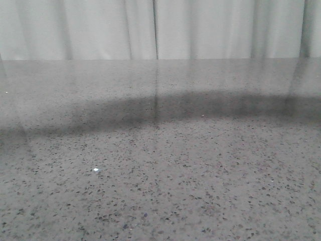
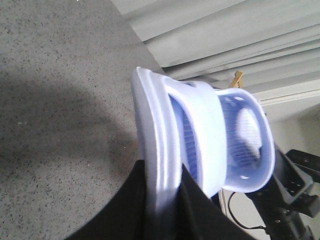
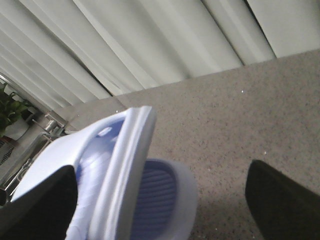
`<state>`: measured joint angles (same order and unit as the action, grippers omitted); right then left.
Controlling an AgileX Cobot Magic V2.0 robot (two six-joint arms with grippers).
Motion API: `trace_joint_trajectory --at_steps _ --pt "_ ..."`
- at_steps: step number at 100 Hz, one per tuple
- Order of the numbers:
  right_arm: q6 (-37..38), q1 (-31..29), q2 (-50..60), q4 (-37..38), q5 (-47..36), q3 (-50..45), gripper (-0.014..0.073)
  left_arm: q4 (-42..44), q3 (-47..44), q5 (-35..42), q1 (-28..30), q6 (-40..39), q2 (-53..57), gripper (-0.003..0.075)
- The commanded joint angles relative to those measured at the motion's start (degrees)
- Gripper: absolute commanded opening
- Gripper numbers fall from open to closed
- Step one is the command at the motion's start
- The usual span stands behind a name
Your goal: Insert blue slippers together front up
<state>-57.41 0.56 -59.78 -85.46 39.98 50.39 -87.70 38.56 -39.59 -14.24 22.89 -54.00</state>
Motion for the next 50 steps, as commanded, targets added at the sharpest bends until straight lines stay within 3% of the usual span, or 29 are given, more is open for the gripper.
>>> trace_joint_trajectory --at_steps 1,50 --pt "-1.6 0.5 3.7 -2.2 2.4 1.8 0.0622 -3.7 2.1 -4.7 -1.1 -0.2 -0.4 0.0026" --pt "-2.2 -0.3 18.0 -0.1 6.6 1.8 0.0622 -0.7 2.1 0.4 -1.1 -0.2 -4.9 0.0027"
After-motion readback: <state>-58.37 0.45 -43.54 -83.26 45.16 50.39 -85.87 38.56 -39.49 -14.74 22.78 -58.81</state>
